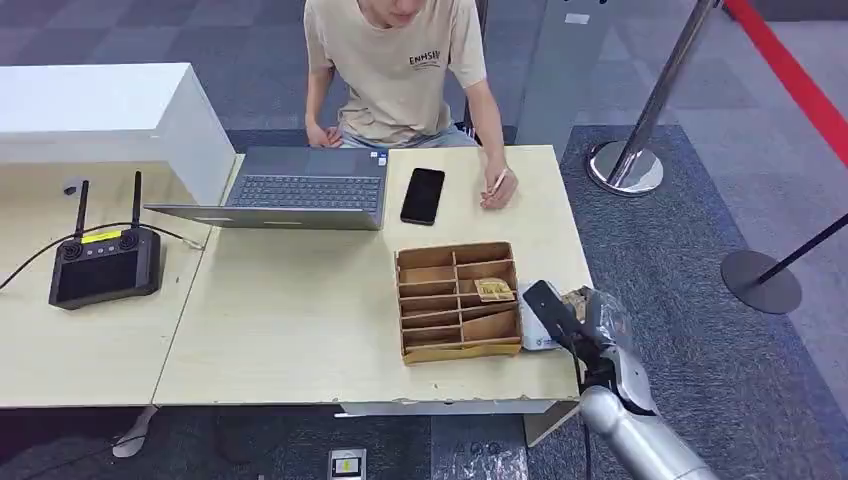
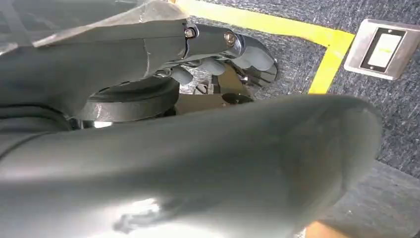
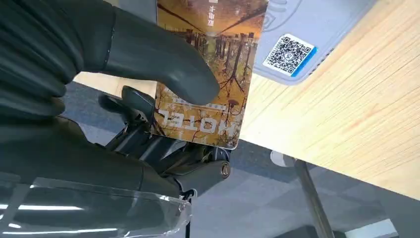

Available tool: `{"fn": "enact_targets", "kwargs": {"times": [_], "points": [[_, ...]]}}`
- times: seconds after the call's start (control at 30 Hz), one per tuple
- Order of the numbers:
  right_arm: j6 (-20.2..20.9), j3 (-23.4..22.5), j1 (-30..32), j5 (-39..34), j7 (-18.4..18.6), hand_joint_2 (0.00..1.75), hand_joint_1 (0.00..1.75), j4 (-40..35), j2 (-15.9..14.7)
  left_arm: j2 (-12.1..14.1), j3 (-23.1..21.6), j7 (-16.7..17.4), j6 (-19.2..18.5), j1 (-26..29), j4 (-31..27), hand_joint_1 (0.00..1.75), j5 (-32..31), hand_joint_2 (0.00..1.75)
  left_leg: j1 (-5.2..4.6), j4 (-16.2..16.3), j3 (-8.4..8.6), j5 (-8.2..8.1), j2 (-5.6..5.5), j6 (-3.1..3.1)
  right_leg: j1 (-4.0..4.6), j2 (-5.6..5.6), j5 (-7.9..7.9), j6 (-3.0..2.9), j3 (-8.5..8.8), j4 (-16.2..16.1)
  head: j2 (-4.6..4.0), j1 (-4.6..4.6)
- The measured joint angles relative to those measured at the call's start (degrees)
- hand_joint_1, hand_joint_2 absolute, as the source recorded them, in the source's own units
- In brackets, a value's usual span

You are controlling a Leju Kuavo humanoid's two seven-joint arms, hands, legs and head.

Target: Pass the card to the sensor for recognition and then transmit it.

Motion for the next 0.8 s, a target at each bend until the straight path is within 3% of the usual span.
{"fn": "enact_targets", "kwargs": {"times": [0.23,0.3,0.37,0.5,0.6,0.7,0.8], "points": [[-2.18,0.11,0.26,-0.06,-2.55,1.75,1.75,0.87,-0.09,-0.26,0.00,0.50,0.07,0.00,0.00,0.00,-0.02,0.00,0.00,0.00,0.01,0.00,0.00,0.00,0.00,0.00,0.00,0.00,0.03,0.00,0.00,0.02],[-4.23,0.07,0.38,-2.05,-5.50,1.75,1.75,0.85,-0.09,-0.35,0.00,0.50,0.26,0.00,0.00,0.00,-0.30,0.00,0.00,0.00,0.01,0.00,0.01,0.00,0.00,0.00,0.00,0.00,0.04,0.00,-0.02,0.02],[-6.43,-0.02,0.61,-5.14,-10.33,1.75,1.75,0.79,-0.07,-0.42,0.00,0.50,0.70,0.00,0.00,0.00,-1.05,0.00,-0.01,0.00,0.01,0.00,0.02,0.00,0.00,0.00,0.01,0.00,0.04,0.00,0.00,0.02],[-9.31,-0.70,1.23,-16.99,-25.80,1.75,1.75,-1.66,0.28,-0.42,0.00,-0.44,0.70,0.00,0.00,0.00,-1.38,0.00,-0.02,0.01,-0.01,0.00,0.01,0.00,0.00,0.00,0.01,0.00,0.03,0.00,0.00,0.00],[-8.81,-1.62,1.29,-24.93,-33.08,1.75,1.75,-4.86,0.63,-0.42,-0.02,-1.14,0.55,0.00,0.00,0.00,-1.92,0.00,-0.01,0.01,0.00,0.00,0.00,0.00,0.00,0.00,0.01,0.00,0.02,0.00,0.00,0.02],[-8.41,-3.10,1.26,-33.40,-43.09,1.75,1.75,-8.87,1.09,-0.39,-0.15,-1.40,0.39,-0.01,0.00,0.00,-3.41,0.00,-0.01,0.00,-0.02,0.00,-0.01,0.00,0.00,0.00,0.01,-0.01,0.00,0.00,0.00,0.00],[-9.44,-4.29,0.82,-32.02,-45.07,1.75,1.75,-12.66,1.18,-0.37,-0.61,-1.38,1.16,-0.04,0.00,0.00,-5.58,0.00,-0.01,0.00,-0.02,0.00,0.00,0.00,0.00,0.00,0.00,-0.01,0.00,0.00,0.00,0.00]]}}
